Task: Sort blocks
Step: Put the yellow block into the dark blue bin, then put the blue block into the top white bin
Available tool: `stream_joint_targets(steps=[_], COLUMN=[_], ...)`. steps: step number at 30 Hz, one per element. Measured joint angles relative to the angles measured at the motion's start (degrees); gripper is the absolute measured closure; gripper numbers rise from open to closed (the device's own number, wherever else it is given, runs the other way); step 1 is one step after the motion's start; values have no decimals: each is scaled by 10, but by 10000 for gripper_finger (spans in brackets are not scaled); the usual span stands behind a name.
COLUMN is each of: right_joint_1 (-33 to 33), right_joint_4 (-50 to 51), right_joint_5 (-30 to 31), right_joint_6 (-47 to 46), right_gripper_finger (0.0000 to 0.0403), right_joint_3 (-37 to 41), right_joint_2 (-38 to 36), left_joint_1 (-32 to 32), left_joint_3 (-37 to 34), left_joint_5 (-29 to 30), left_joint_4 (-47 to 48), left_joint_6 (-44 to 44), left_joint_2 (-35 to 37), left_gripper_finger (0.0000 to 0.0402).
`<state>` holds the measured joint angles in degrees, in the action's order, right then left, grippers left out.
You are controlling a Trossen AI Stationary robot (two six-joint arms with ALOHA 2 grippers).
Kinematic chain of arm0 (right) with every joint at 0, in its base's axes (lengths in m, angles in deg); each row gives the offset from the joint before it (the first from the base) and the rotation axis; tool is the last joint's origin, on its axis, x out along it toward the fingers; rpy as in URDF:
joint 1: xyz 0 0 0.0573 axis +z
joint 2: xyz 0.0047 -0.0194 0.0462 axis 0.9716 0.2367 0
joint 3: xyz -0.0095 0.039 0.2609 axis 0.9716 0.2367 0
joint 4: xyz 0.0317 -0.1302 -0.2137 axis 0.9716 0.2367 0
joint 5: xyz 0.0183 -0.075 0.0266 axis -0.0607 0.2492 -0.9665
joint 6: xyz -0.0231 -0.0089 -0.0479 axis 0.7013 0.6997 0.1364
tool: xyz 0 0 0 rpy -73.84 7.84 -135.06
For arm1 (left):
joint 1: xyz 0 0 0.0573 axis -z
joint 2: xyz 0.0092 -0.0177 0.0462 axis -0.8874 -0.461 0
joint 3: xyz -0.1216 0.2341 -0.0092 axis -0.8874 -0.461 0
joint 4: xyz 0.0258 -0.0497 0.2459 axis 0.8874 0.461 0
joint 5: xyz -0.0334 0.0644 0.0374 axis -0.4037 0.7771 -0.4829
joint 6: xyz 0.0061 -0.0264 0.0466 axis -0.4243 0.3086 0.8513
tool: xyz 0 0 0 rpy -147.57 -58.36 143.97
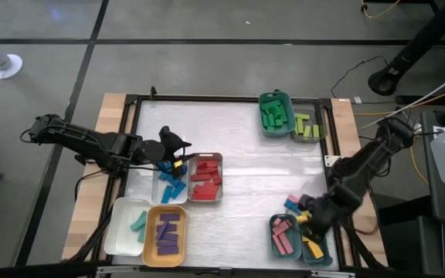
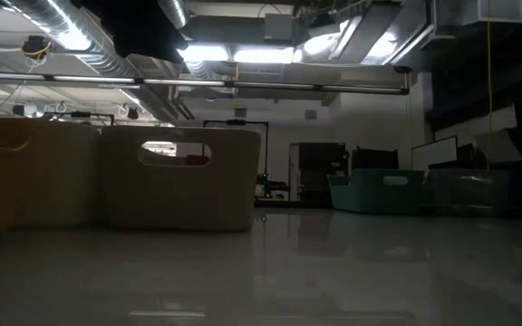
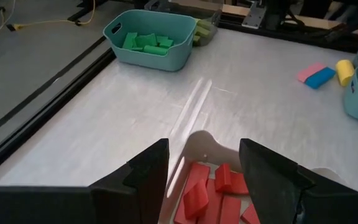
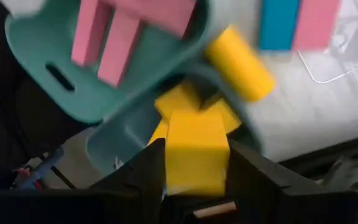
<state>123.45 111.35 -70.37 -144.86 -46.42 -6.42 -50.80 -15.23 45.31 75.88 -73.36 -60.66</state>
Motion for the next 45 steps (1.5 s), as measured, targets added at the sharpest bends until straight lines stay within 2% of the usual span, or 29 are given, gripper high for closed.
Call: stream_joint_targets(steps=[5,9,12,18,25,29,39,45], right_joint_1=[78,103,103,84,35,-5,-93,-124], right_joint_4=[-50,-71,-58,11,86,74,-45,-83], right_joint_5=[55,70,71,174,228,216,116,103], right_joint_6=[-74,-88,-79,-72,12,68,234,275], right_gripper_finger=[251,252,252,252,251,251,251,251], right_joint_3=[0,0,0,0,0,16,103,130], right_joint_2=[17,33,39,40,38,38,38,38], left_joint_1=[0,0,0,0,0,0,0,0], left_joint_3=[0,0,0,0,0,0,0,0], left_joint_5=[0,0,0,0,0,0,0,0], left_joint_4=[-1,0,0,0,0,1,2,2], left_joint_6=[-19,-33,-44,-51,-57,-57,-57,-57], left_joint_2=[0,0,0,0,0,0,0,0], left_gripper_finger=[218,218,218,218,218,218,218,218])
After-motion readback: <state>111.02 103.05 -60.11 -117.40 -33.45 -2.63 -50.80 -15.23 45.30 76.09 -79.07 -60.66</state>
